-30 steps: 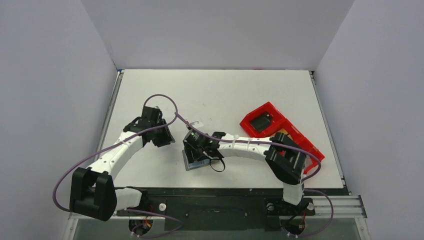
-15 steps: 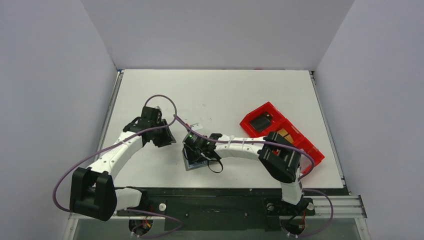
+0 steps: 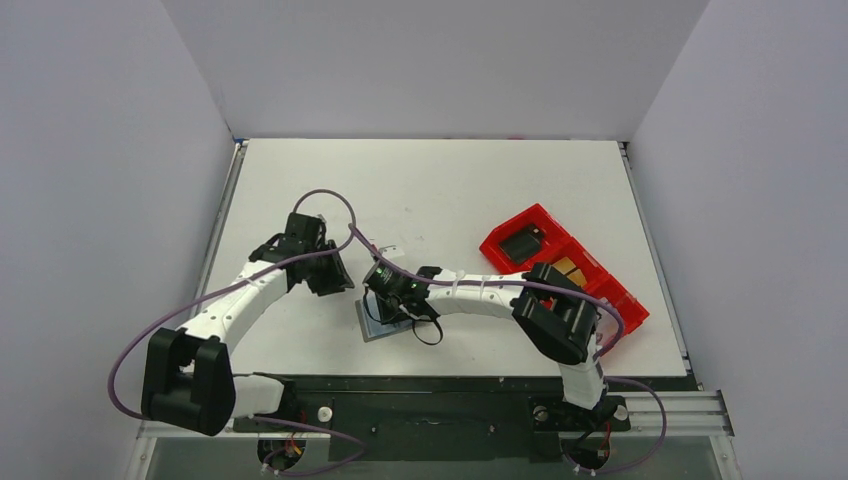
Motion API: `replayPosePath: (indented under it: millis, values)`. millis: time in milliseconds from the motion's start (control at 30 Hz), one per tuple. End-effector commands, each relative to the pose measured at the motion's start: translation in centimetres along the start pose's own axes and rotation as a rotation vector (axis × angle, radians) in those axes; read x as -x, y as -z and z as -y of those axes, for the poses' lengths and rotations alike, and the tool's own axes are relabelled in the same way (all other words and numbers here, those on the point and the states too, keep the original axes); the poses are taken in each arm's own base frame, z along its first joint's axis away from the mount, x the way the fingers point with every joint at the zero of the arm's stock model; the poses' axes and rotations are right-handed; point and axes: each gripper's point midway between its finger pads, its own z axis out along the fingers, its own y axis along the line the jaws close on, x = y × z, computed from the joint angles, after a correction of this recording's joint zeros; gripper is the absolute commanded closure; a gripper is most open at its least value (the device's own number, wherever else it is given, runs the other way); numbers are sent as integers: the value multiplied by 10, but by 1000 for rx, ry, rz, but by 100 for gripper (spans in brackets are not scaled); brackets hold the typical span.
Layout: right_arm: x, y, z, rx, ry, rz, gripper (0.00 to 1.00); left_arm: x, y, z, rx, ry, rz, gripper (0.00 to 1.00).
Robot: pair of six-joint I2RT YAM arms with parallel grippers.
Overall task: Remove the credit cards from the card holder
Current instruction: Remove the credit card from the card holder.
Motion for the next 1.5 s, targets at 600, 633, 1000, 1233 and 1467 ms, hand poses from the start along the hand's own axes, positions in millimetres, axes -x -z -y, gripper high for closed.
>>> replayPosePath:
  millis: [600,633,1000,1233,1467]
  values:
    - [-31,-18,32,91,-161,-57,100,-51,-30,41,-88,-129,-155,73]
    - [-32,-19,33,92,-164,-60,100,-52,-31,41,-89,-131,-157,73]
    - [-30,-18,35,104,-178,-56,100,-60,-43,37,-72,-118,-179,73]
    - [-16,-3,27,138,-180,-22,96,-59,-45,42,-83,-123,-178,97]
    - [18,37,15,186,-172,65,71,-51,-36,55,-109,-144,-162,100]
